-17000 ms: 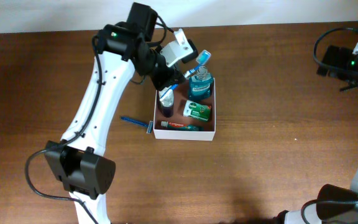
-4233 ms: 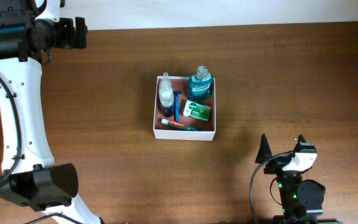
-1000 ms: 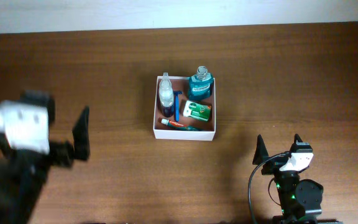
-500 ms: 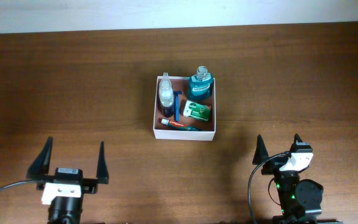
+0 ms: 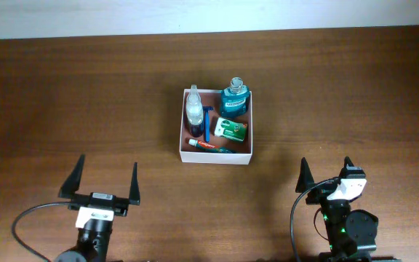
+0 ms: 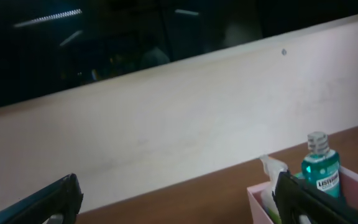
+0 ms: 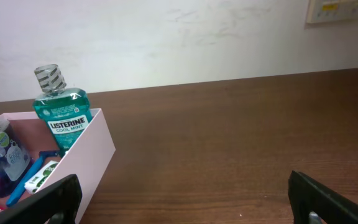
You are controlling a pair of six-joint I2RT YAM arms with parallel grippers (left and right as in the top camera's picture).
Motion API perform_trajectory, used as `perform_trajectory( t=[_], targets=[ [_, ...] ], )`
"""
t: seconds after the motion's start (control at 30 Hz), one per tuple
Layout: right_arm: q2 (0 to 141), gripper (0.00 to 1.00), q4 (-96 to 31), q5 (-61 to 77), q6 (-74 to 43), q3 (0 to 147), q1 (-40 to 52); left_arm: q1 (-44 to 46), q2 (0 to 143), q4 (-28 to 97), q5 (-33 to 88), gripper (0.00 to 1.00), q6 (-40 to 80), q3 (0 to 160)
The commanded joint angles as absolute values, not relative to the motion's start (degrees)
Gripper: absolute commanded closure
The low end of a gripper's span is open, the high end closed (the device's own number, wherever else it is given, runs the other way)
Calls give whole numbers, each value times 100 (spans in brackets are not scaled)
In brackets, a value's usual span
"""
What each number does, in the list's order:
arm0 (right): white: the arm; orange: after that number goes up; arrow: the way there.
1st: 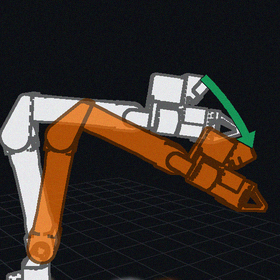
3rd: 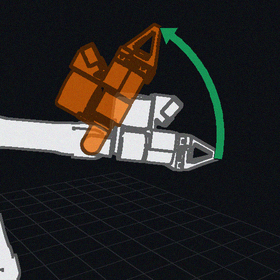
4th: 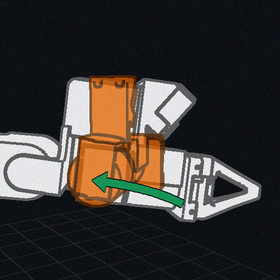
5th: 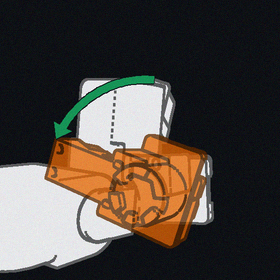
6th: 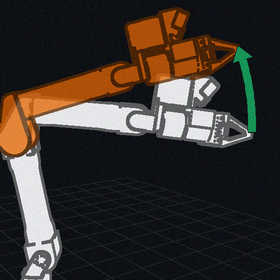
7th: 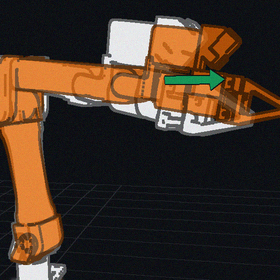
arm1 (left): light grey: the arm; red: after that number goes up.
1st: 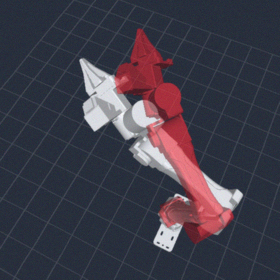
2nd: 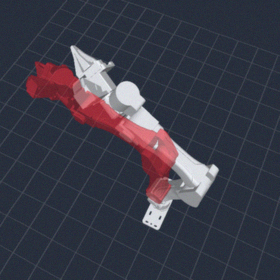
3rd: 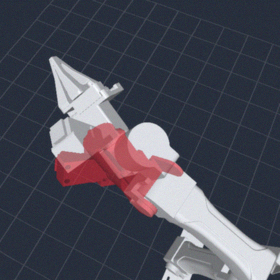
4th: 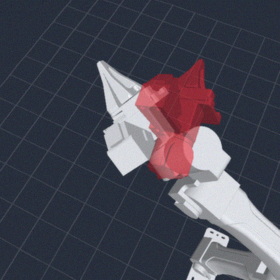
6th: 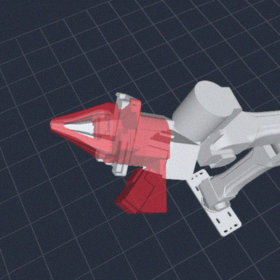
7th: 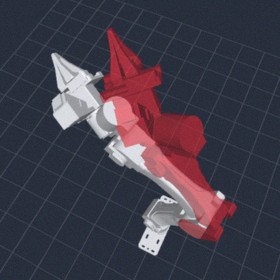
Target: Pack container
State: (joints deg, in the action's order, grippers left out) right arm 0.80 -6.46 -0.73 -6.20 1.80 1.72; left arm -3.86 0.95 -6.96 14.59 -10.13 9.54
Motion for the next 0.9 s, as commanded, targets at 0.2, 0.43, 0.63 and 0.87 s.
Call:
perform_trajectory(
  t=[0.2,0.43,0.63,0.87],
  targets=[
    [21,2,-661,-62,-628,132,220,-419,30,-1380,1568,1,-989,246],
    [19,1,-661,-60,-628,132,220,-419,30,-1282,1568,1,-987,47],
    [19,2,-661,-62,-628,132,220,-419,30,-961,1522,1,-991,47],
    [19,1,-661,-62,-628,132,220,-419,30,-200,1186,1,-991,47]
  ],
)
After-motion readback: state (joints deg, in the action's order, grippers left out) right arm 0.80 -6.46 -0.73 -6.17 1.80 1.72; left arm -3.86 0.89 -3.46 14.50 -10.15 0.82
